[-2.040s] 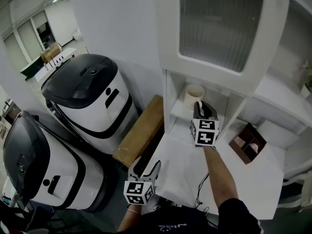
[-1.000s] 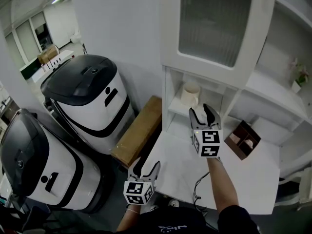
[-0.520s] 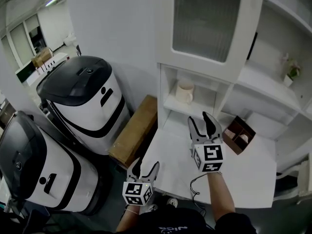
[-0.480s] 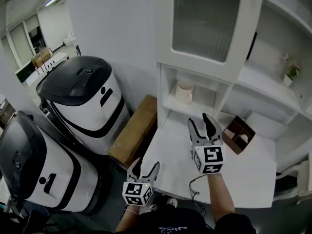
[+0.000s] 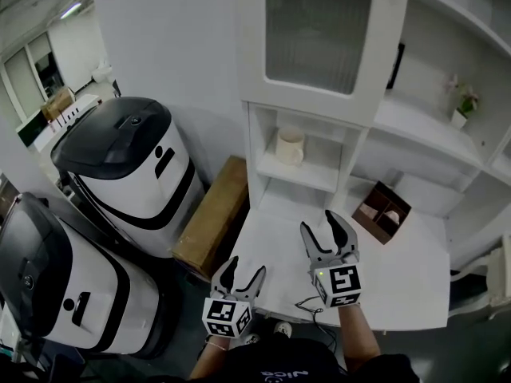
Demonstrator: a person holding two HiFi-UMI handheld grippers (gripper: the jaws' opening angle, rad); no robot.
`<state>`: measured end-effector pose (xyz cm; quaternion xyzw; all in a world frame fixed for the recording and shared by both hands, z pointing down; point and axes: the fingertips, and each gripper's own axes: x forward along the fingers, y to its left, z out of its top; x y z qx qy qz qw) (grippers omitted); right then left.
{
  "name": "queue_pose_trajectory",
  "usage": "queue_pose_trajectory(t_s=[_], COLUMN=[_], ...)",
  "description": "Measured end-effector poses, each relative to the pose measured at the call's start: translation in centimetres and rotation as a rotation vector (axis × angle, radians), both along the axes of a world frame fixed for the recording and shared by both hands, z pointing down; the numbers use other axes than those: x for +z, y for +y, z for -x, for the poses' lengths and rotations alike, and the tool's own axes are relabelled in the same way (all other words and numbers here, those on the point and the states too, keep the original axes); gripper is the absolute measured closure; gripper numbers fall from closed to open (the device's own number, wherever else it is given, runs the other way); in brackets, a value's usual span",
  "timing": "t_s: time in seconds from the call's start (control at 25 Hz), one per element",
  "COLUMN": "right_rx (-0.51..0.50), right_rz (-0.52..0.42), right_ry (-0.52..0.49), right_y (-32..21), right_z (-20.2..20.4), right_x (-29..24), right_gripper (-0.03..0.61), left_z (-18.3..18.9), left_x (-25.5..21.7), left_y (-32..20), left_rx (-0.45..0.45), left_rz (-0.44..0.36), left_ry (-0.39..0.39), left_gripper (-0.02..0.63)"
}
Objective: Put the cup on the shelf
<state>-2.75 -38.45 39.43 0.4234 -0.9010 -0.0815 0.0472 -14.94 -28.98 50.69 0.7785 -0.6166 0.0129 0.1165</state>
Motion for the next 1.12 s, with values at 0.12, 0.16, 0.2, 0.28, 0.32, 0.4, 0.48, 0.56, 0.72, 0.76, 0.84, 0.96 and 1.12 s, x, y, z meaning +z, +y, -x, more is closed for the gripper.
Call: queue_pose_trajectory(t_s=[0.12, 0.16, 0.2, 0.28, 0.32, 0.4, 0.48, 0.56, 0.72, 0.76, 0.84, 0.96, 1.12], right_rx=[0.006, 0.006, 0.007, 0.012, 0.017, 0.023, 0.024, 0.031, 0.047, 0.058, 0.092, 0.127, 0.132], right_rz=[0.029, 0.037, 0.037, 0.037, 0.044, 0.071, 0.095, 0.109, 0.136, 0.142, 0.157, 0.204, 0.243], right_ry=[0.012, 0.009, 0.006, 0.002, -0.001, -0.007, -0.008, -0.012, -0.011, -0.009, 0.001, 0.019, 0.051], right_y=[1.4, 1.9, 2.3, 2.9, 3.2, 3.7, 4.2, 4.9, 6.5, 6.7, 6.9, 7.6, 8.5], right_z=[-0.4, -0.5, -0.6, -1.1, -1.4, -1.9, -2.0, -2.4, -3.6, -3.9, -4.6, -5.4, -6.0], right_x=[1.5, 1.9, 2.3, 3.2, 3.8, 5.0, 6.2, 7.3, 9.7, 10.3, 11.7, 14.0, 15.7], right_gripper=[0.333, 0.333, 0.333, 0.333, 0.334, 0.334, 0.334, 0.334, 0.333, 0.333, 0.337, 0.341, 0.341], left_z=[-0.7, -0.9, -1.1, -1.5, -1.7, -2.2, -2.7, -3.3, -4.6, -4.8, -5.1, -5.2, -5.3], left_x=[0.0, 0.1, 0.1, 0.1, 0.2, 0.4, 0.7, 1.0, 1.9, 2.3, 3.2, 4.8, 5.3], left_y=[0.0, 0.0, 0.0, 0.0, 0.0, 0.0, 0.0, 0.1, 1.1, 1.3, 1.3, 1.7, 2.0], left_rx=[0.024, 0.032, 0.04, 0.057, 0.066, 0.089, 0.115, 0.139, 0.177, 0.184, 0.193, 0.189, 0.187], left_rz=[-0.007, -0.009, -0.012, -0.018, -0.018, -0.017, -0.017, -0.021, -0.024, -0.021, -0.014, 0.019, 0.028], left_ry=[-0.006, -0.007, -0.008, -0.009, -0.008, -0.003, 0.001, -0.005, -0.022, -0.022, -0.02, -0.014, -0.01], left_gripper=[0.314, 0.314, 0.314, 0.314, 0.314, 0.314, 0.314, 0.314, 0.314, 0.314, 0.314, 0.314, 0.314])
